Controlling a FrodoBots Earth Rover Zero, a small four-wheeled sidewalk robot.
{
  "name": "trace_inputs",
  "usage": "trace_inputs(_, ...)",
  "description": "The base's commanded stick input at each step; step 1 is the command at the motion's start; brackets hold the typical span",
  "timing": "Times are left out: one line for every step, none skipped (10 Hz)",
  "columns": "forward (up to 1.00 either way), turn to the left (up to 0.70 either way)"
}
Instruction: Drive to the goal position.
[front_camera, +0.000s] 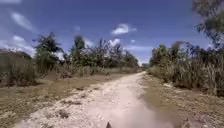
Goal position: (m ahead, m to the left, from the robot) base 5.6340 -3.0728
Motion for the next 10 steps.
trace_inputs(0.70,0.00)
trace_inputs(0.70,0.00)
trace_inputs(0.70,0.00)
trace_inputs(0.70,0.00)
trace_inputs(0.70,0.00)
trace_inputs(0.70,0.00)
trace_inputs(0.70,0.00)
trace_inputs(0.70,0.00)
trace_inputs(0.70,0.00)
trace_inputs(0.70,0.00)
